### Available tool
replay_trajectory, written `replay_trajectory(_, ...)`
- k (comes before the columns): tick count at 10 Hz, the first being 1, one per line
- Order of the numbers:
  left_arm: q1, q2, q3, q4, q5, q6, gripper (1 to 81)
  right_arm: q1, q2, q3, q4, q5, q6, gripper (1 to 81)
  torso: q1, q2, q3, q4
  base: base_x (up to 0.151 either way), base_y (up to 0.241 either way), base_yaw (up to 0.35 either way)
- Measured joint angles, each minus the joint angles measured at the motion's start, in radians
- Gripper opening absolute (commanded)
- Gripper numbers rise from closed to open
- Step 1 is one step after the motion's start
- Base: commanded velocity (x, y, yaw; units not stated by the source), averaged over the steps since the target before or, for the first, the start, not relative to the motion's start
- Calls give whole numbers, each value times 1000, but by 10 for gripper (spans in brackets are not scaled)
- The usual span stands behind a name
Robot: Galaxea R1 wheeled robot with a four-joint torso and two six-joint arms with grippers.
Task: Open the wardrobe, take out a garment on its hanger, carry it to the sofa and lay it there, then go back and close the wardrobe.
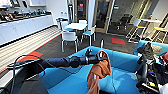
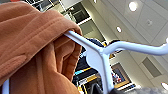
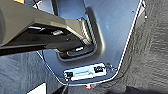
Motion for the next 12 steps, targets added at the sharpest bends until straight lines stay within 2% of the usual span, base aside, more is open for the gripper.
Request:
replay_trajectory(4, -83, 155, -160, -7, 4, -53, 10, 21, 11, 0, 0, -15, 0, 811, 0, 0, 0, 1, 0, 0, 0)
replay_trajectory(7, -113, 263, -337, -7, 8, -104, 10, 21, 12, 0, 0, -23, 0, 811, 0, 0, 0, 1, 0, 0, 0)
replay_trajectory(10, -149, 414, -468, -6, 8, -110, 10, 27, 21, 0, 0, -28, 0, 811, 0, 1, 0, 1, 0, 0, 0)
replay_trajectory(12, -166, 461, -549, -6, 8, -129, 10, 35, 24, 0, 0, -48, 0, 811, 0, 1, 0, 1, 0, 0, 0)
